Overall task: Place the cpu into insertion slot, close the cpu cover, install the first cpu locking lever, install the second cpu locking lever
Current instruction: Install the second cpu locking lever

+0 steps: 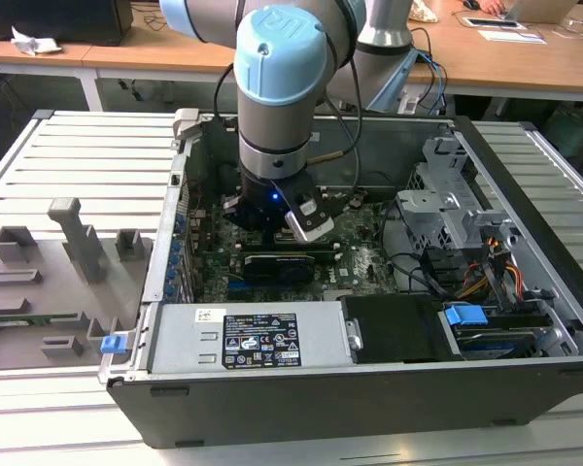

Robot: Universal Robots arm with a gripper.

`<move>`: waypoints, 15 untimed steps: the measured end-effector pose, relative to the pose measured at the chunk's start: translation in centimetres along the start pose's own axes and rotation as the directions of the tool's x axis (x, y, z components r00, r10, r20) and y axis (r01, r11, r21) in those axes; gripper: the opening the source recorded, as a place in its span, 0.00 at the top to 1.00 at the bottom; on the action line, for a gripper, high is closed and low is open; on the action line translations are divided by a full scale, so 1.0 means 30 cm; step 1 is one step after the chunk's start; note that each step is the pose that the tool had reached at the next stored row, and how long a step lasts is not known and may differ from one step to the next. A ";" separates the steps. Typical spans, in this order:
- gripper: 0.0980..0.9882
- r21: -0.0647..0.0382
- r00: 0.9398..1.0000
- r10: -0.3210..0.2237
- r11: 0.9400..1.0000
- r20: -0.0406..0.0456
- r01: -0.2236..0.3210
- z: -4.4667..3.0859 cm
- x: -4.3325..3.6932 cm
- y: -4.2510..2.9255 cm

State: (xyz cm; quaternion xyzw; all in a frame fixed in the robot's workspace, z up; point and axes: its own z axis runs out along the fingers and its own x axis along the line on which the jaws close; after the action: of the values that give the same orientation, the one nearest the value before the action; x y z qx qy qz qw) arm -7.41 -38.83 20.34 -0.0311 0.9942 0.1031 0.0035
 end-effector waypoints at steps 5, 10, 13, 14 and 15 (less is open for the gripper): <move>0.99 -0.012 1.000 0.000 1.000 0.001 0.000 0.005 0.003 0.000; 0.99 -0.030 1.000 0.000 1.000 0.002 0.000 0.008 0.007 0.004; 0.99 -0.038 1.000 0.000 0.999 0.003 0.000 0.014 0.013 0.005; 0.99 -0.039 1.000 0.000 0.999 0.003 0.000 0.016 0.017 0.004; 0.99 -0.039 1.000 0.000 0.999 0.003 0.000 0.016 0.019 0.004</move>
State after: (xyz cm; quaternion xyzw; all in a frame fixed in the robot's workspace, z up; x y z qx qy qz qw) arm -7.99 -38.64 19.88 -0.0312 0.9919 0.1228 0.0044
